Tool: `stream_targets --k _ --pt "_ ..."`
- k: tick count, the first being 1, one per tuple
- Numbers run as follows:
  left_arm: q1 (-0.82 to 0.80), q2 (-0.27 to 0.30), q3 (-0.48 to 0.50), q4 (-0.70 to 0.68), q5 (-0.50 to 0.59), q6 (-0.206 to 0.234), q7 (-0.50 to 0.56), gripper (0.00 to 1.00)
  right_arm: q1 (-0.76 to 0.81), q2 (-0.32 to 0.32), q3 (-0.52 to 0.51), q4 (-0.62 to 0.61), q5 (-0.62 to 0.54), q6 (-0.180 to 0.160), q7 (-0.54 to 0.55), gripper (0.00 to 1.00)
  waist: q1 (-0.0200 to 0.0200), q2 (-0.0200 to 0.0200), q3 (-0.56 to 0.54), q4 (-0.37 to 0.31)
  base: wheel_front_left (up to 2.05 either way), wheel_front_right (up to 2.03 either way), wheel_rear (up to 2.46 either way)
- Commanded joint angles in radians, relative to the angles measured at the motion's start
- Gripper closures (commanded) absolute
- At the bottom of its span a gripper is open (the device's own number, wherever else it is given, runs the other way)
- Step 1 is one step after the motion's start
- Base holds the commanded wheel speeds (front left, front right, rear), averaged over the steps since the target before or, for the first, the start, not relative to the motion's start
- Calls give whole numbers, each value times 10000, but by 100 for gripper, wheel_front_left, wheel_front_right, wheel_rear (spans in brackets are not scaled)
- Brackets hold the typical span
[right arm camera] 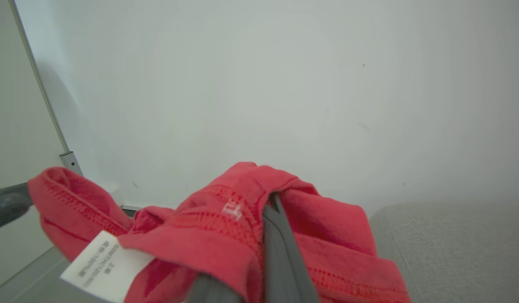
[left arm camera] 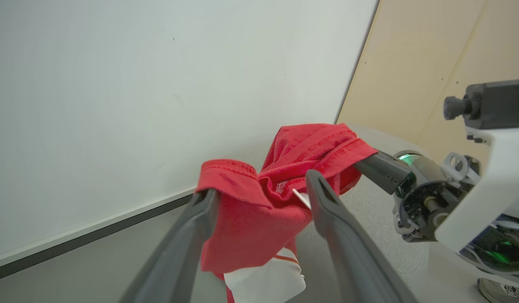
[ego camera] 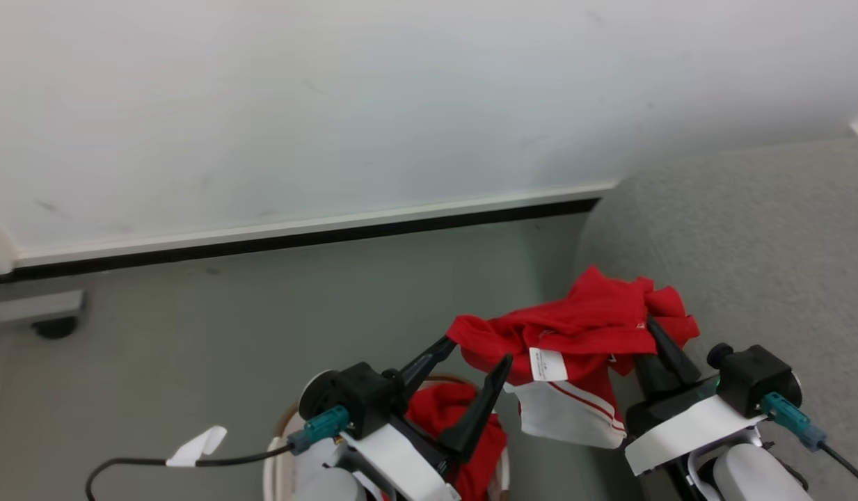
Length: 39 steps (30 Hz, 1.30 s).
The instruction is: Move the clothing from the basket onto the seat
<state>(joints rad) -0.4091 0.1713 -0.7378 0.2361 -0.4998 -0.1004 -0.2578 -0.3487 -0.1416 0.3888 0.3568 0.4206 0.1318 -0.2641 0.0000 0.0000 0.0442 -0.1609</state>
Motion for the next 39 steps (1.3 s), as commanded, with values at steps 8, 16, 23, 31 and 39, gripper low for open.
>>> stream_targets --k 8,16,23,31,39 --pt "61 144 148 -98 528 -58 -62 0 254 -287 -827 -878 -360 -21 -5 100 0 0 334 -1995 0 0 0" --pt "142 110 259 -14 889 -142 -66 0 471 -334 -1755 -1612 -452 -21 -4 100 0 0 480 -3059 0 0 0" --pt "210 19 298 154 997 -207 -65 0 650 -283 -1885 -1820 -435 -21 -5 100 0 0 446 -3494 0 0 0" --pt "72 -26 334 255 1136 -244 -66 0 614 -189 -1983 -1834 -270 -21 -5 100 0 0 613 -3446 0 0 0" --pt "-381 175 401 271 1311 -248 -61 0 -800 -674 -2127 -2274 593 -21 -5 100 0 0 1632 -2862 0 0 0"
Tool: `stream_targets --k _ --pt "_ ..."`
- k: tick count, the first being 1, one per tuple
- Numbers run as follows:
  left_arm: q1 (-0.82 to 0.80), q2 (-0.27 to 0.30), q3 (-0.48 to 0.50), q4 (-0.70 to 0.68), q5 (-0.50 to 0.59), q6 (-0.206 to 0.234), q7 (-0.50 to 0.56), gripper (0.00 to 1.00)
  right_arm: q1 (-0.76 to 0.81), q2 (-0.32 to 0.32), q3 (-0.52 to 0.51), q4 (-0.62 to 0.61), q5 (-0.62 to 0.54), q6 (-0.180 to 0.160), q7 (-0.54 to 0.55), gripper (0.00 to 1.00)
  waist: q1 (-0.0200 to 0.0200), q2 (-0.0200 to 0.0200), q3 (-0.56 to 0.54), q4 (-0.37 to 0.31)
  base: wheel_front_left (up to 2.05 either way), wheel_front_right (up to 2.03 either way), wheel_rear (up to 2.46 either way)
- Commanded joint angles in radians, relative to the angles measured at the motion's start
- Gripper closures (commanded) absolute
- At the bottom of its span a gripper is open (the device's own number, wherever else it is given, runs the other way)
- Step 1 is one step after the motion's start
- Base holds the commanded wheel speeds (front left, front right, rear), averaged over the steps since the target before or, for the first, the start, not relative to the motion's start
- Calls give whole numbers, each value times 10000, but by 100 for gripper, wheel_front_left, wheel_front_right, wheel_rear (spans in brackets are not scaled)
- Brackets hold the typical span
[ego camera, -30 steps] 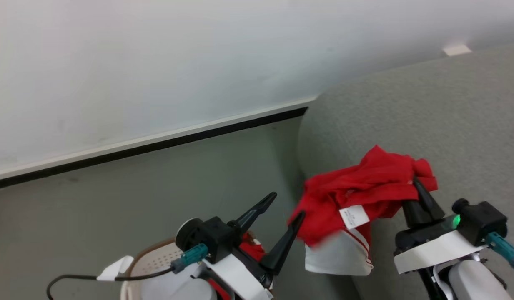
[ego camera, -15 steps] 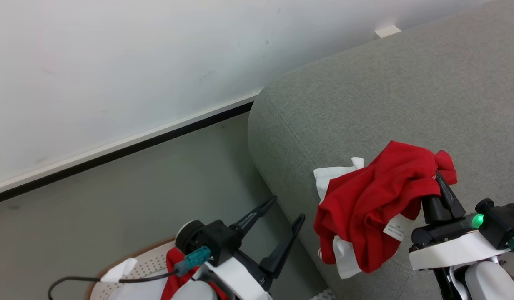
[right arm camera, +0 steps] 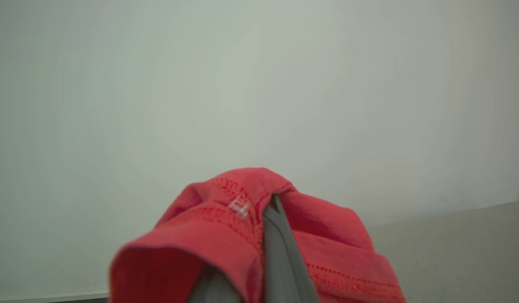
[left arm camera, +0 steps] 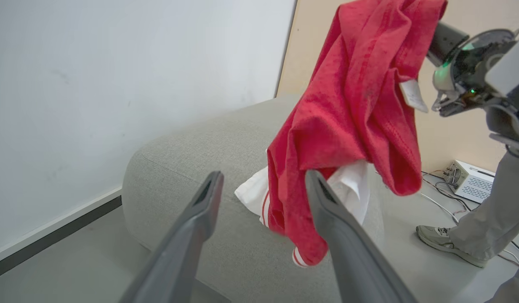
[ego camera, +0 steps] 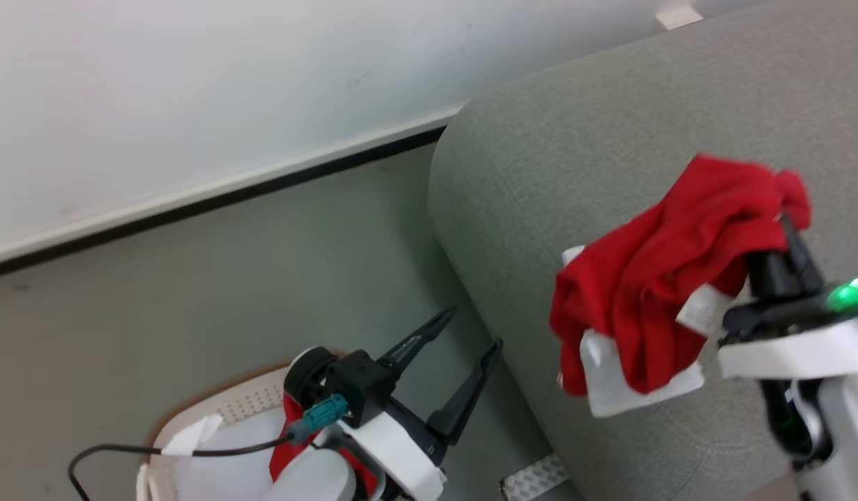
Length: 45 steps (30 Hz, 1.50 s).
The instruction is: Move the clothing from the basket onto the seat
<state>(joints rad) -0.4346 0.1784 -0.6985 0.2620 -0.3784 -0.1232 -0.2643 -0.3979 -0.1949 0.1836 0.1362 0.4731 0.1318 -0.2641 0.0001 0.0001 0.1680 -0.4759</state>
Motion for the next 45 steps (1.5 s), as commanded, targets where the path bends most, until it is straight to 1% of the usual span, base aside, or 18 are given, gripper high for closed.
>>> stream_targets --k 1,5,10,12,14,16,20,23,26,31,36,37,38,39,40,41,42,45 --pt "-204 158 11 6 125 -22 12 0 -598 -287 -102 -63 126 -21 -5 100 -1 -1 536 364 0 0 0" --pt "-532 293 -27 -127 252 -28 85 0 -1892 -1062 -187 82 410 -21 -5 100 -1 -1 1220 709 0 0 0" --pt "-942 601 0 -462 388 -34 326 0 -3812 -2466 -80 599 667 -21 141 100 -1 -1 2288 1088 0 0 0" --pt "-1102 674 -26 -602 427 -35 431 0 -4531 -2844 -170 965 1027 -21 247 100 -1 -1 2719 1248 0 0 0" --pt "-1241 791 -33 -682 433 -39 513 0 -5252 -3374 -275 1459 1046 -21 302 100 -1 -1 3097 1401 0 0 0" --pt "-1304 799 -48 -741 451 -40 548 0 -5574 -3530 -360 1729 1197 -21 314 100 -1 -1 3268 1484 0 0 0" --pt "-1554 910 -43 -924 542 -33 660 0 -6523 -4170 -444 3074 989 -21 439 100 -1 -1 3893 1798 0 0 0" --pt "-1697 1017 3 -1023 563 5 732 0 -6904 -4323 -395 4254 839 -21 575 100 -1 -1 4304 1987 0 0 0" --pt "-1826 1123 29 -1146 602 36 786 0 -7149 -4277 -137 5516 576 -21 801 100 -1 -1 4689 2116 0 0 0" --pt "-2021 1254 23 -1329 674 63 867 0 -7403 -3894 542 7508 473 -22 1439 100 -1 -1 5200 2269 0 0 0" --pt "-2121 1283 18 -1373 688 109 864 0 -7541 -3554 1035 8839 736 -22 2044 100 -1 -1 5416 2363 0 0 0" --pt "-2128 1297 31 -1362 678 124 845 0 -7571 -3536 1120 8983 809 -22 2103 96 -1 -1 5425 2370 0 0 0" --pt "-2122 1317 37 -1339 665 139 822 0 -7584 -3510 1202 9066 917 -22 2141 89 -1 -1 5418 2369 0 0 0" --pt "-2097 1337 49 -1315 638 148 791 0 -7590 -3488 1278 9140 1033 -22 2157 75 -1 -1 5387 2357 0 0 0" --pt "-2059 1358 63 -1284 604 165 761 0 -7622 -3496 1374 9181 1130 -22 2189 71 -1 -1 5344 2334 0 0 0" --pt "-2008 1372 76 -1245 565 164 770 0 -7650 -3521 1509 9210 1176 -22 2215 53 -1 -1 5276 2309 0 0 0" --pt "-1962 1378 79 -1217 538 172 752 0 -7665 -3531 1642 9219 1219 -22 2275 0 -1 -1 5197 2286 0 0 0" --pt "-1860 1371 80 -1092 472 202 686 0 -7629 -3622 2095 9173 1363 -22 2417 0 -1 -1 4851 2216 0 0 0"
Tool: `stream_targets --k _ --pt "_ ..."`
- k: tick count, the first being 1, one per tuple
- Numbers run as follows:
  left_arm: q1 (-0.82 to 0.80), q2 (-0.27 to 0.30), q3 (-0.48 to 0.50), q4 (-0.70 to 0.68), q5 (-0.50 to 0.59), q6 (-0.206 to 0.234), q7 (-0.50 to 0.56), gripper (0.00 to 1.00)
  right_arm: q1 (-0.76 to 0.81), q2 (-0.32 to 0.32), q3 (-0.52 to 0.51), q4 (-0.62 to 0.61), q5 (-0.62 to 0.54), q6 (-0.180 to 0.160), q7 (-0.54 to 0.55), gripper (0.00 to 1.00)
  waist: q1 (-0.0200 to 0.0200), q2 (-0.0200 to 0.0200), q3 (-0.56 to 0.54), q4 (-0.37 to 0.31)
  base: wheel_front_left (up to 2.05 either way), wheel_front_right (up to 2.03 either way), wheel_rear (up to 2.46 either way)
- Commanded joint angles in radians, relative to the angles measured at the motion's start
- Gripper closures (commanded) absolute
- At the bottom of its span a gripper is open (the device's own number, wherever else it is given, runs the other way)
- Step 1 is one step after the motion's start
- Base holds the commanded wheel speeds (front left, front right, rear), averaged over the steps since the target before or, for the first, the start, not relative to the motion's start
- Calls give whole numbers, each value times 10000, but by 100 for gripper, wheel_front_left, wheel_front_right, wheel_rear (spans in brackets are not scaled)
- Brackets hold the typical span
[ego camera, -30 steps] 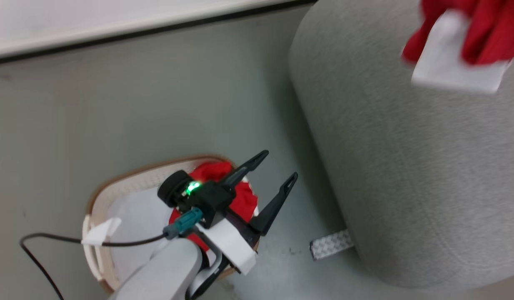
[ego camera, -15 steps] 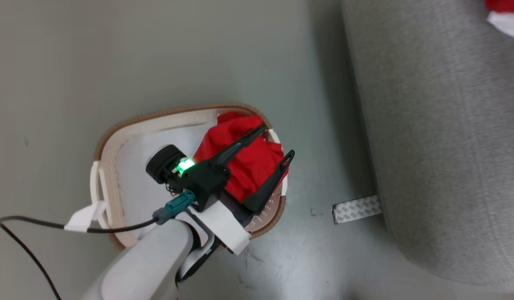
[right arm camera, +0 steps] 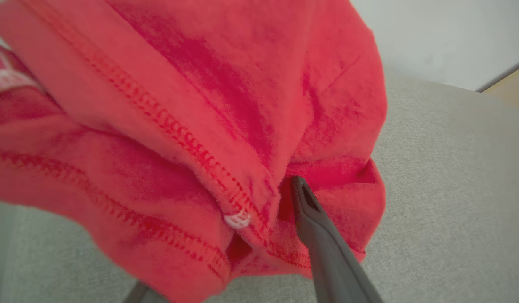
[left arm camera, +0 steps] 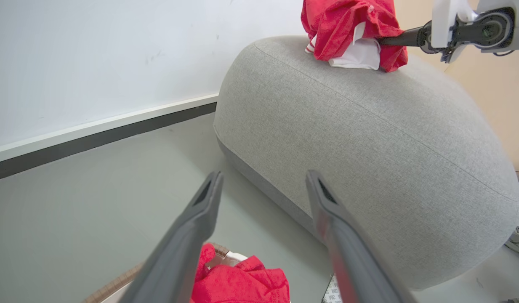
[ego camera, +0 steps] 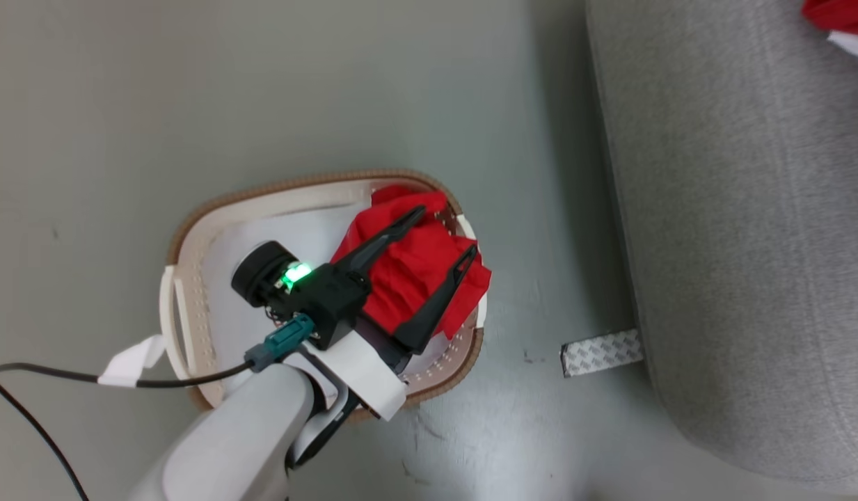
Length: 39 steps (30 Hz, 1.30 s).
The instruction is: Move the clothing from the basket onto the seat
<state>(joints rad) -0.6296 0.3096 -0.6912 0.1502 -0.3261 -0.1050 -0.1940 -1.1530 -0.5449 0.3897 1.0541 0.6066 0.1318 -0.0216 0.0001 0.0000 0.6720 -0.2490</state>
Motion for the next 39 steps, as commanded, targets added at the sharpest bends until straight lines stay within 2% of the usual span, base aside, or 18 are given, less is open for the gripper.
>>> stream_targets --k 1,6,12,19,22,27,32,36,39 --pt "119 20 -8 80 -82 22 -60 0 -9 -210 207 -14 21 -22 18 0 -1 0 -354 -48 0 0 0" --pt "428 -132 110 490 -335 112 -384 0 542 -431 1221 -481 368 -22 132 0 -1 0 -1566 17 0 0 0" --pt "1118 -206 576 889 -662 427 -630 0 963 -863 2102 -1455 977 -23 -73 0 -1 0 -3325 127 0 0 0" --pt "1844 -320 1438 808 -852 837 -701 0 1404 -1307 2838 -2978 1411 -22 -767 0 -1 0 -4965 509 0 0 0" --pt "2259 -362 1951 629 -843 995 -700 0 1770 -1298 2913 -3595 1637 -22 -1246 0 -1 0 -5486 708 0 0 0" --pt "2922 -469 2744 511 -739 1136 -703 0 2871 -1283 2542 -4498 1954 -22 -1997 0 -1 0 -6110 1088 0 0 0" --pt "3592 -601 3343 450 -534 1233 -704 0 4609 -1042 1568 -5430 1849 -22 -2371 0 -1 0 -6468 1407 0 0 0" --pt "4144 -749 3907 389 -481 1239 -705 0 6157 -432 315 -6193 1250 -22 -2429 0 -1 0 -6580 1573 0 0 0" --pt "4498 -939 4383 348 -461 1179 -705 0 7351 392 -870 -7016 447 -22 -2433 0 -1 0 -6630 1643 0 0 0"
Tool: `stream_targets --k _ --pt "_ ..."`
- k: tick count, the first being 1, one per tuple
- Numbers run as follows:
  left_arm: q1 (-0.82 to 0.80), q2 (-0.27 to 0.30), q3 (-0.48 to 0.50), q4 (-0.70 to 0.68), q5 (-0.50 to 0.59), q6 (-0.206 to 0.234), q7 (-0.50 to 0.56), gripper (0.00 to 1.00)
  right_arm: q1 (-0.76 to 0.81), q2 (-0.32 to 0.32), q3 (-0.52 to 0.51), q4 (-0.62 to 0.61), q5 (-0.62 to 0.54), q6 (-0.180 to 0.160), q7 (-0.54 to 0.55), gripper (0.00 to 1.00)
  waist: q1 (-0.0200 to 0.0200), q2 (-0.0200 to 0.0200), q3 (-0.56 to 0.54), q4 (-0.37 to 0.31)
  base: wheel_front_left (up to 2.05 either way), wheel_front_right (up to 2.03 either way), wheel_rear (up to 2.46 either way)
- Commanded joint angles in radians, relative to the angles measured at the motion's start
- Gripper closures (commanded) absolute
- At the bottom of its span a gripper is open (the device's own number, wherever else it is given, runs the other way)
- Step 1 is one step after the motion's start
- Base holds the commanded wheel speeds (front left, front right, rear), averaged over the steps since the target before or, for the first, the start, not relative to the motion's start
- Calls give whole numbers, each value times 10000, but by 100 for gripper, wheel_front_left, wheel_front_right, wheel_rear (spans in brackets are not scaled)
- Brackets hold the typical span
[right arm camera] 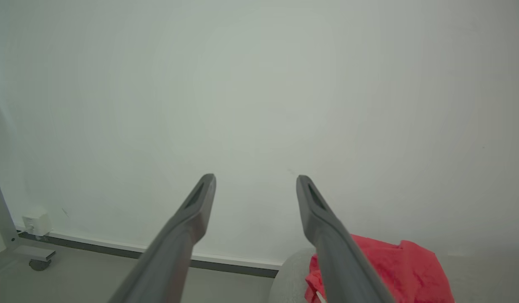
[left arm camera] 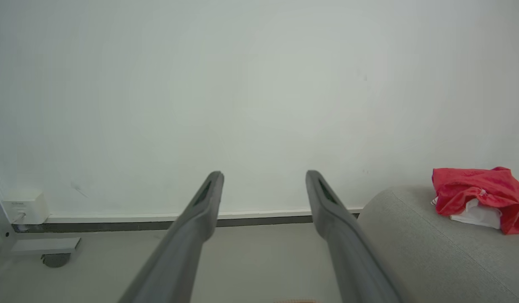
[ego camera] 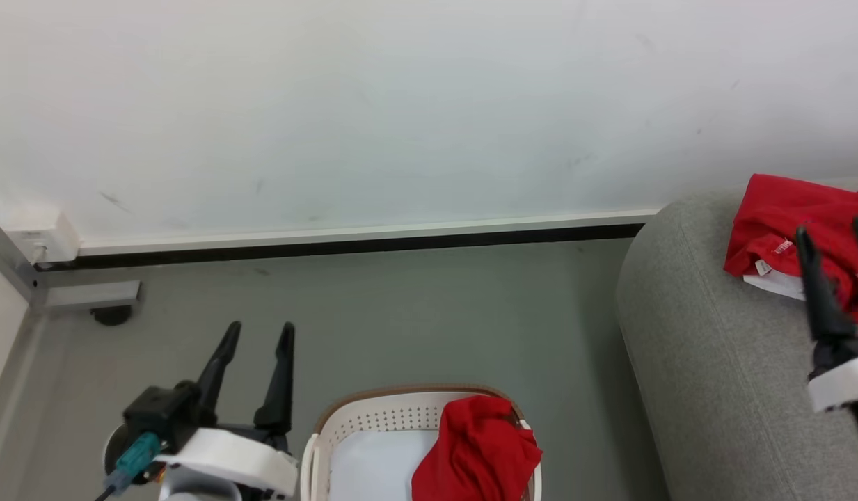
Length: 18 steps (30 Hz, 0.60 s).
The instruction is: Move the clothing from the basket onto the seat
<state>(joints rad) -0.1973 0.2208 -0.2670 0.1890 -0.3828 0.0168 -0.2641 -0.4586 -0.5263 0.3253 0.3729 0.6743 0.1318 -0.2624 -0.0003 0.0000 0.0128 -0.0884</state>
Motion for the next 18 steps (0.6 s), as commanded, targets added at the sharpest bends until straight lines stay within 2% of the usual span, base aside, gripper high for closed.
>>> stream_targets --k 1,5,10,18 --pt "301 -106 342 -83 161 -23 -4 0 844 564 -481 -547 -539 -22 -27 0 3 0 -53 42 0 0 0" --pt "741 -354 957 -367 763 72 -2 0 2188 1546 -1289 -1597 -1809 -23 -29 0 3 0 -56 63 0 0 0" --pt "1223 -823 1630 -634 1275 -242 -4 0 3307 2718 -1824 -2335 -2746 -22 -17 0 3 0 -33 20 0 0 0" --pt "1642 -1339 2349 -601 1747 -673 -3 0 3782 3543 -2060 -2299 -3287 -22 -18 0 3 0 -11 -96 0 0 0"
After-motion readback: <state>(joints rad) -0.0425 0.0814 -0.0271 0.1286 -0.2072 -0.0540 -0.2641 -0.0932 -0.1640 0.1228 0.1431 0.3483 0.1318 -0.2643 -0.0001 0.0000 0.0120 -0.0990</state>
